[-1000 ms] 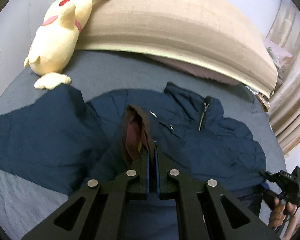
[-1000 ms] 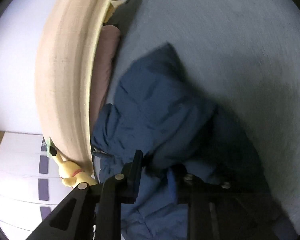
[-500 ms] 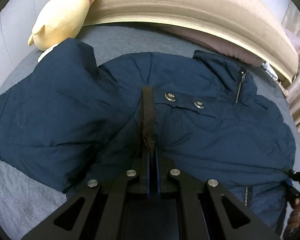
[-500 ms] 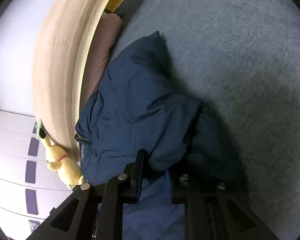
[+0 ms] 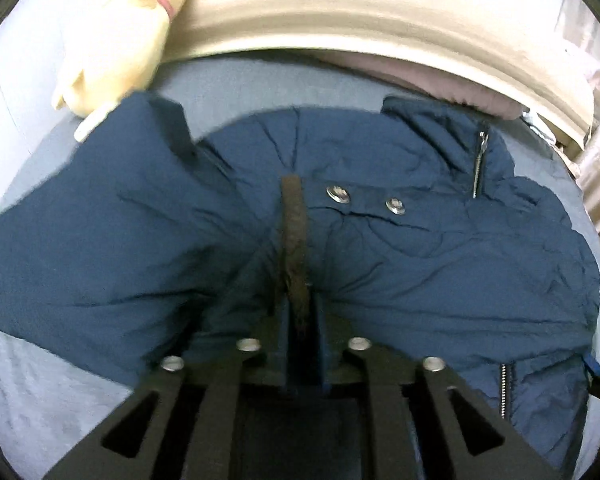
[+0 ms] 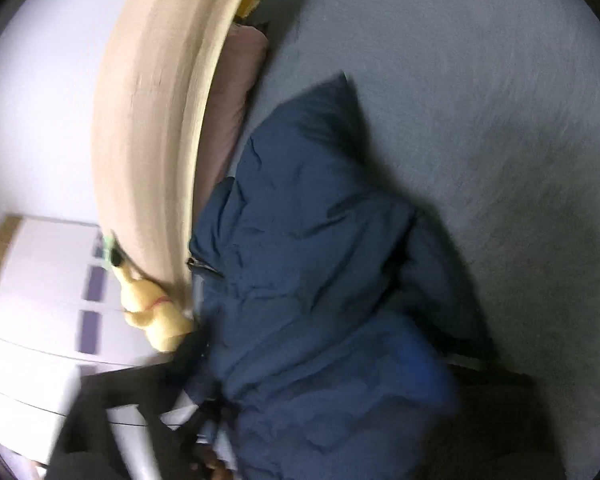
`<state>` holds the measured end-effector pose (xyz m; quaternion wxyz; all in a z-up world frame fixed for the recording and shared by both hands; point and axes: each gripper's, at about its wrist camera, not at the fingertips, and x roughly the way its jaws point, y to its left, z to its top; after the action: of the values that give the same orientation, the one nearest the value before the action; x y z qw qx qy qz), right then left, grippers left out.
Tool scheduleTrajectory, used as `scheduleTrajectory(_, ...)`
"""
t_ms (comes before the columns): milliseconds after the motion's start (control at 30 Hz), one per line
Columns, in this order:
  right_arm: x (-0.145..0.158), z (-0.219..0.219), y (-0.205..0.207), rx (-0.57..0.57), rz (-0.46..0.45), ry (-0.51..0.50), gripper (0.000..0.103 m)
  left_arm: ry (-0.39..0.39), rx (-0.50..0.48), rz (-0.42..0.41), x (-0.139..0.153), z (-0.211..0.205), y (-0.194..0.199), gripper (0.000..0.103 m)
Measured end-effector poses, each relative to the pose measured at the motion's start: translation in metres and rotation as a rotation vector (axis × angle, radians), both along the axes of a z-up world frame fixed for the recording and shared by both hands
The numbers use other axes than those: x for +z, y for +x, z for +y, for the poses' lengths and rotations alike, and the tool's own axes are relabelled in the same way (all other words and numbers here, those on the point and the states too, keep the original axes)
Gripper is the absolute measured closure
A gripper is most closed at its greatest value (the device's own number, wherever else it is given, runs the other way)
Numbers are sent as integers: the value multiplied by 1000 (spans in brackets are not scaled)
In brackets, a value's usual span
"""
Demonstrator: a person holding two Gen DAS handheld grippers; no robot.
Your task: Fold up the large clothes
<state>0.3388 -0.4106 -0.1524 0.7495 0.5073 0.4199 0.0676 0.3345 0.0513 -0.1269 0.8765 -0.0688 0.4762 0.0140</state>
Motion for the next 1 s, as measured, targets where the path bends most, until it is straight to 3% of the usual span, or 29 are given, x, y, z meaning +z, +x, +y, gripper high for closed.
scheduleTrajectory(33, 9, -2, -4, 22, -22, -13, 0, 4, 3, -11, 6, 2, -3, 60)
scheduleTrajectory(100, 24, -3, -7, 71, -54, -32, 0, 6, 15, -65, 23, 9, -13, 42)
scheduleTrajectory(200, 39, -14, -8, 49, -66, -133, 0, 35, 45, -133, 45, 19, -22, 40)
scheduleTrajectory(300, 34, -28, 11, 32, -32, -196, 0, -7, 47, -163, 55, 18, -22, 40)
scheduleTrajectory(467, 17, -32, 58, 96, 12, -334, 1, 19, -42, -155, 39, -14, -7, 39)
scheduleTrajectory(600, 2, -24, 81, 146, 19, -339, 17, 26, -48, -71, 5, -26, 7, 39)
scheduleTrajectory(667, -2, -20, 87, 177, 25, -362, 38, 57, -45, -15, -12, -29, 11, 39)
scheduleTrajectory(700, -4, -16, 90, 197, 32, -385, 63, 49, -48, 8, -21, -27, 13, 37)
scheduleTrajectory(733, -7, -12, 94, 214, 39, -390, 69, 47, -51, 3, -25, -27, 13, 37)
scheduleTrajectory(833, -5, 3, 100, 222, 54, -477, 74, 105, -68, 24, -26, -35, 16, 37)
scheduleTrajectory(1000, -4, 18, 108, 202, 86, -557, 76, 123, -78, 54, -30, -38, 23, 37)
